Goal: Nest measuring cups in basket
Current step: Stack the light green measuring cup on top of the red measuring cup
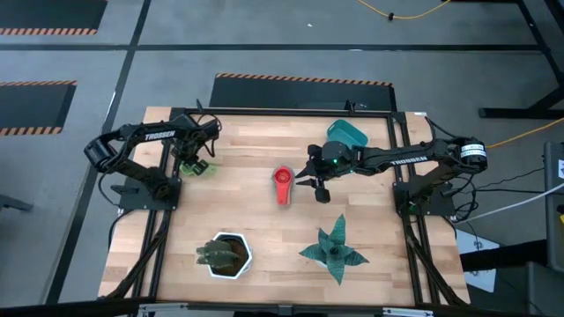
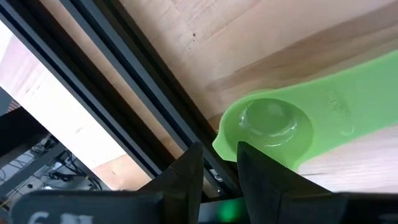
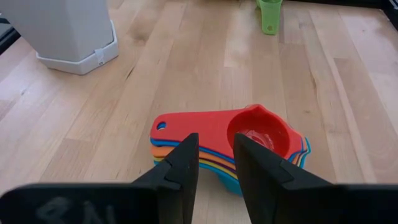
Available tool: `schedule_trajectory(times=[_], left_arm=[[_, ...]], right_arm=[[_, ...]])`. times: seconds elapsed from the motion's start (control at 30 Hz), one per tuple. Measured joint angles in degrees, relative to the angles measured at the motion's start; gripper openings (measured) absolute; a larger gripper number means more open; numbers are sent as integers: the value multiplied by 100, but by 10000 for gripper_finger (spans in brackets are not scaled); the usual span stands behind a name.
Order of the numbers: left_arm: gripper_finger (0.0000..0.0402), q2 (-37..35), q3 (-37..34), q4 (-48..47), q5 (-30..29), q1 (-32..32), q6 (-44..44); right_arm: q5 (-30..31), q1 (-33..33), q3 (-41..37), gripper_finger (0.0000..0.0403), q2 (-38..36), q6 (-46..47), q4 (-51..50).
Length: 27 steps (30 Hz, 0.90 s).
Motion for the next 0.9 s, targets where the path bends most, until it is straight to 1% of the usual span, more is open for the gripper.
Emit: schedule_trajectory(times=[0.13, 0.27, 0.43, 0.67, 0.9], left_arm=[[90, 0, 2, -2, 7, 0, -2], [90, 0, 93, 31, 198, 0, -97], [90, 0, 149, 278, 124, 0, -111], [90, 0, 149, 295, 111, 0, -66], [90, 0, 149, 313, 223, 0, 9]], right_arm=[[0, 0, 0, 106, 0, -4, 0], [0, 0, 0, 106, 0, -4, 0], [0, 0, 0, 106, 0, 4, 0], [0, 0, 0, 106, 0, 1, -1], [2, 2, 0, 106, 0, -1, 0]])
